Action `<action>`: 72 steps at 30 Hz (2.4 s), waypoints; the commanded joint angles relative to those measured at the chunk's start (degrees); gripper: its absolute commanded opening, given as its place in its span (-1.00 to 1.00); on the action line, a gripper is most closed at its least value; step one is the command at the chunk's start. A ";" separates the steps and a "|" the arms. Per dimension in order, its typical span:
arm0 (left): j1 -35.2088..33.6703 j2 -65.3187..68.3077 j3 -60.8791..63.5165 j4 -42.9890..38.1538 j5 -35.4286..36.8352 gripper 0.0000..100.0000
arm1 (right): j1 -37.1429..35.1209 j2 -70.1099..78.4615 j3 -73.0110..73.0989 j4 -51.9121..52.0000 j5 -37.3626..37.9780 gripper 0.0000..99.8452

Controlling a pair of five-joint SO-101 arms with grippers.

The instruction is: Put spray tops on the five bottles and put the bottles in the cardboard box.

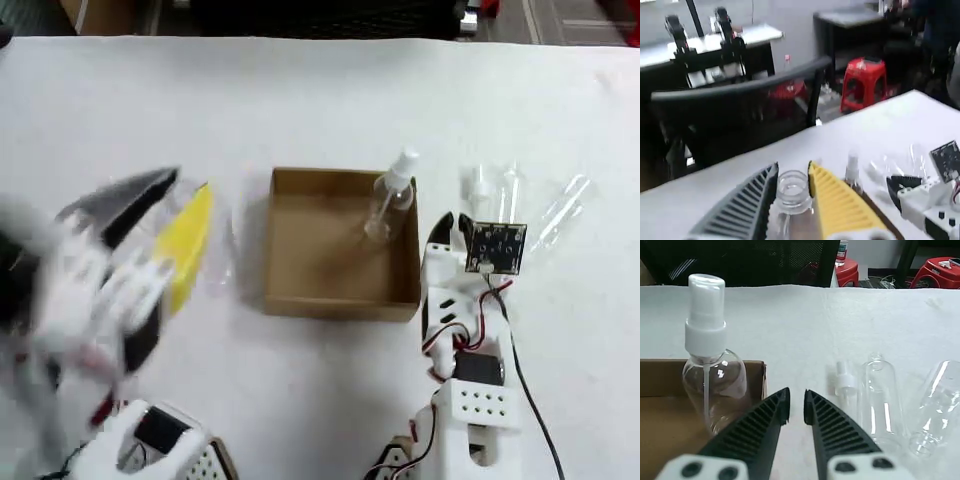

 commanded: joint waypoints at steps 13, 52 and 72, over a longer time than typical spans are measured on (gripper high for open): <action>6.11 -25.98 81.58 -84.48 2.64 -0.95 | 0.31 -0.40 -0.44 -1.45 0.62 -0.92; 5.67 42.51 68.48 -118.33 2.64 -0.95 | 1.19 -0.31 -0.35 -2.59 0.62 -0.92; 5.67 45.85 66.37 -118.33 2.55 -0.89 | 0.92 -0.31 -0.35 -2.59 0.62 -0.92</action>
